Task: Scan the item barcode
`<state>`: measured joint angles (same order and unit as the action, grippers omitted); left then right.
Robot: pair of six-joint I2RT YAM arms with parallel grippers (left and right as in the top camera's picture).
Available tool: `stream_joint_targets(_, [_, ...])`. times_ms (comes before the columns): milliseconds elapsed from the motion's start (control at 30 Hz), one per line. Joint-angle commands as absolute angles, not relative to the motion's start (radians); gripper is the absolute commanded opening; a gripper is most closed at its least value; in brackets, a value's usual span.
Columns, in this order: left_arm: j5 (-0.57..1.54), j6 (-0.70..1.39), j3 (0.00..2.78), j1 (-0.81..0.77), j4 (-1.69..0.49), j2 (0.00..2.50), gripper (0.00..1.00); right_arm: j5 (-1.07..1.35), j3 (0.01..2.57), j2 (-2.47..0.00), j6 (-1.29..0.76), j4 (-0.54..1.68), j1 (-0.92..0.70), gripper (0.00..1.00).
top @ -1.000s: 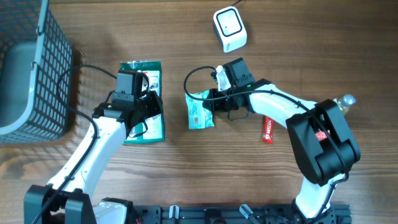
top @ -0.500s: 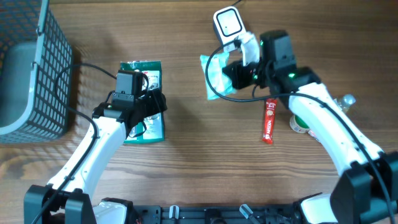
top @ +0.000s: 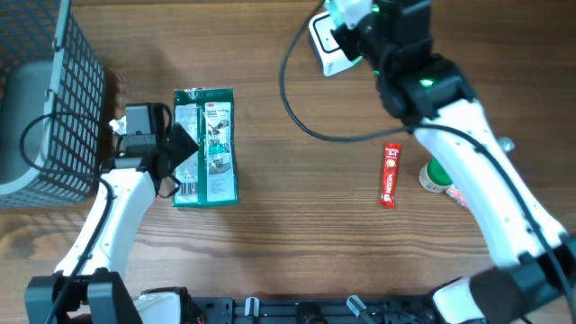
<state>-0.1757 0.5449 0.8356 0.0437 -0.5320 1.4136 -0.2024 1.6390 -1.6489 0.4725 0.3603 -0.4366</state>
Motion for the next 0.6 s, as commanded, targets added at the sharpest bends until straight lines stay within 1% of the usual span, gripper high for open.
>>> stream_joint_targets(0, [-0.192,0.579,0.832,0.055,-0.532,1.406,1.0,-0.439,1.655,-1.82,0.626,0.248,-0.48,0.04])
stream_joint_targets(100, [-0.192,0.585,0.832,0.055,-0.528,1.406,1.0,-0.523,1.655,-1.937,0.705,0.126,-0.501,0.04])
stream_joint_targets(133, [-0.192,0.585,0.832,0.055,-0.528,1.406,1.0,-0.555,1.655,-1.971,0.704,0.1,-0.508,0.04])
stream_joint_targets(167, [-0.192,0.585,0.832,0.055,-0.527,1.406,1.0,-0.595,1.655,-1.992,0.654,0.094,-0.514,0.04])
stream_joint_targets(200, [-0.192,0.585,0.832,0.056,-0.528,1.406,1.0,-0.623,1.655,-1.998,0.551,0.112,-0.518,0.04])
stream_joint_targets(300, [-0.192,0.585,0.832,0.055,-0.529,1.406,1.0,-0.57,1.655,-1.956,0.256,0.259,-0.508,0.04])
stream_joint_targets(333, [-0.192,0.585,0.832,0.055,-0.528,1.406,1.0,-0.47,1.655,-1.929,0.155,0.358,-0.486,0.09])
stream_joint_targets(367, [-0.192,0.585,0.832,0.055,-0.529,1.406,1.0,-0.356,1.655,-1.908,0.112,0.441,-0.456,0.17])
stream_joint_targets(400, [-0.192,0.585,0.832,0.055,-0.528,1.406,1.0,-0.239,1.655,-1.894,0.094,0.523,-0.417,0.36])
stream_joint_targets(433, [-0.192,0.585,0.832,0.055,-0.528,1.406,1.0,-0.133,1.655,-1.886,0.094,0.597,-0.369,0.61])
stream_joint_targets(467, [-0.192,0.585,0.832,0.055,-0.529,1.406,1.0,-0.044,1.655,-1.885,0.096,0.673,-0.312,0.67])
stream_joint_targets(500, [-0.192,0.585,0.832,0.055,-0.528,1.406,1.0,0.009,1.654,-1.888,0.104,0.724,-0.265,0.7])
stream_joint_targets(567, [-0.192,0.585,0.832,0.055,-0.528,1.406,1.0,0.054,1.633,-1.9,0.103,0.802,-0.148,0.73])
